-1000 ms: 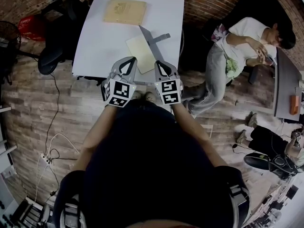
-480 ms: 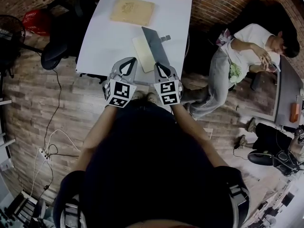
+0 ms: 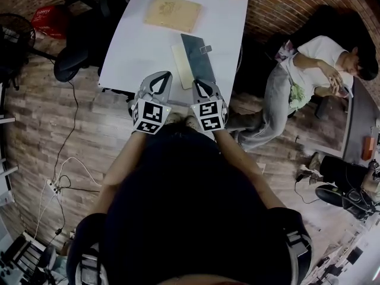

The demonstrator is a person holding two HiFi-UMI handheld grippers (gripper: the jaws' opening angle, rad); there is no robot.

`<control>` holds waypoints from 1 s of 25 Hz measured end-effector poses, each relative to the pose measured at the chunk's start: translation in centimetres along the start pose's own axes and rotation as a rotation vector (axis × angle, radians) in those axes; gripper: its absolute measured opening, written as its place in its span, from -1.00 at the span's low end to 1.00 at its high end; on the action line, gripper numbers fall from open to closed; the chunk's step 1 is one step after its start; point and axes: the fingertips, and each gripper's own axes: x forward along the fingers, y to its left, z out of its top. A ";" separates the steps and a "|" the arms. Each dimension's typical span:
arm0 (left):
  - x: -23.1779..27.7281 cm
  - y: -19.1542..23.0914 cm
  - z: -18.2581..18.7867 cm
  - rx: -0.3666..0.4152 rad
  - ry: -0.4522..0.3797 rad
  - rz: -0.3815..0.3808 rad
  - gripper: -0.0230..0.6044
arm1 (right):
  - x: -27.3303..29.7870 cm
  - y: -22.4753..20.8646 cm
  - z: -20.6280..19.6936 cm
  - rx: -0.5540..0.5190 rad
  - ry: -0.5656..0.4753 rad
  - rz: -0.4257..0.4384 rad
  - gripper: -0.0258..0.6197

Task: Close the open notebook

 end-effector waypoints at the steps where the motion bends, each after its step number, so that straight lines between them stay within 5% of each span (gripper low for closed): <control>1: -0.1 0.1 -0.1 -0.001 0.001 0.002 -0.94 | 0.2 0.1 0.0 -0.007 0.000 0.004 -0.85; 25: -0.9 3.4 -2.1 -0.044 0.048 0.078 -0.94 | 4.8 3.4 -1.4 -0.104 0.118 0.134 -0.85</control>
